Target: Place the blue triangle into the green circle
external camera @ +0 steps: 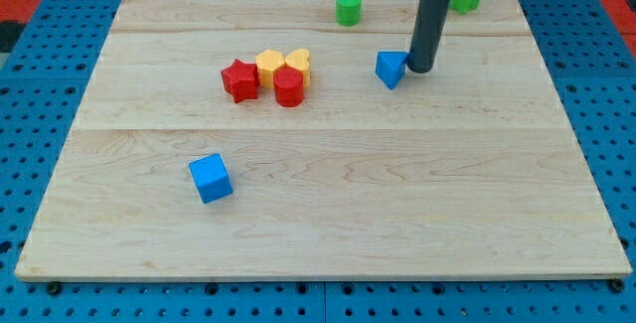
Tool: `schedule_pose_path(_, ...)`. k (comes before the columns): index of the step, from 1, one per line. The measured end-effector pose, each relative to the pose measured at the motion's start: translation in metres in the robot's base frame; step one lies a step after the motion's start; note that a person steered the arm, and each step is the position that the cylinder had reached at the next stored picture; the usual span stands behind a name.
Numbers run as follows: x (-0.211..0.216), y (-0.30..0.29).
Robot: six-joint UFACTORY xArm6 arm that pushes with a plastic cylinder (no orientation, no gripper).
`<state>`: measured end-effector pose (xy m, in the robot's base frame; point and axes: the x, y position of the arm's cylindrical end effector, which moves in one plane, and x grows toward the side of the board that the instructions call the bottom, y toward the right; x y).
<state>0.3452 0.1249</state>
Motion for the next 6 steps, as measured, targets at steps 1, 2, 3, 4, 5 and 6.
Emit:
schedule_pose_path(1,0.040,0.006)
schedule_pose_path(2,0.058,-0.021)
schedule_pose_path(3,0.027,-0.033)
schedule_pose_path(4,-0.009,-0.034)
schedule_pose_path(5,-0.039,-0.055)
schedule_pose_path(6,-0.067,-0.077)
